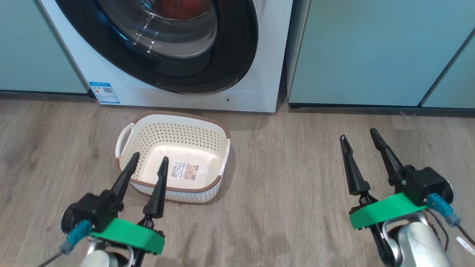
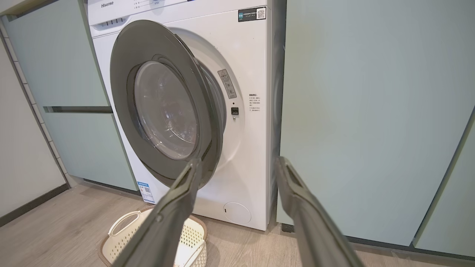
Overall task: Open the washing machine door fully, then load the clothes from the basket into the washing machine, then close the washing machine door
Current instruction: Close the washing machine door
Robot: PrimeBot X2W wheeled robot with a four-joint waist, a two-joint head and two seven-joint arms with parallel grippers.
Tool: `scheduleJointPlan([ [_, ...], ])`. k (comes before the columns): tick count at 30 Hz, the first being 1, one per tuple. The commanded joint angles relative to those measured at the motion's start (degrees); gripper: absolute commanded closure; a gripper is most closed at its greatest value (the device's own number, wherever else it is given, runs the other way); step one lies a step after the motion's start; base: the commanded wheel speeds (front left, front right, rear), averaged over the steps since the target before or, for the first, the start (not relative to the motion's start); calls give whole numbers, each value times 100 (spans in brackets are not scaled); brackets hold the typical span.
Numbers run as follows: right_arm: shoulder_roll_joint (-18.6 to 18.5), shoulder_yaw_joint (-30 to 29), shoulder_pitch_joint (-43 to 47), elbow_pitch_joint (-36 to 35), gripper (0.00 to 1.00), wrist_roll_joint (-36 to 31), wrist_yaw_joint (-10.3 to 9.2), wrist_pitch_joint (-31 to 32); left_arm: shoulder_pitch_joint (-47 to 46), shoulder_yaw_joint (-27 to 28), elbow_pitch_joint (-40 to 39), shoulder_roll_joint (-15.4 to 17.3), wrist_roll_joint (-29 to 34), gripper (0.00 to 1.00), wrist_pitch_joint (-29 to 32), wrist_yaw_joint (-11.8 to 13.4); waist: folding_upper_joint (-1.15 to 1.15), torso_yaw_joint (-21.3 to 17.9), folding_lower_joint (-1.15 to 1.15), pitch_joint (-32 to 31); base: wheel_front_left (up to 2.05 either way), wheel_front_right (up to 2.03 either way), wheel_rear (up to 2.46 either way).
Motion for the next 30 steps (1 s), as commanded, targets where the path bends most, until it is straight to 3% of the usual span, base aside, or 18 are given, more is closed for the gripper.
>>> scheduleJointPlan([
  [1, 13, 134, -169, -180, 0, -22, 0, -54, -191, 239, -171, 4, -20, 0, -30, -7, 0, 10, 0, -2, 0, 0, 0],
  [19, 13, 241, -125, -175, 0, -45, 0, -54, -135, 418, -168, -91, 119, 0, -30, -7, 0, 34, 0, -17, 0, 0, 0],
  [21, 13, 264, -130, -167, 100, -33, 0, -54, -138, 415, -173, -102, 124, 0, -30, -7, 0, 41, 0, 0, 0, 0, 0],
  [30, 13, 560, -298, -473, 100, -166, 0, -54, -377, 350, -250, -146, 75, 0, -30, -7, 0, 249, 0, 462, 0, 0, 0],
])
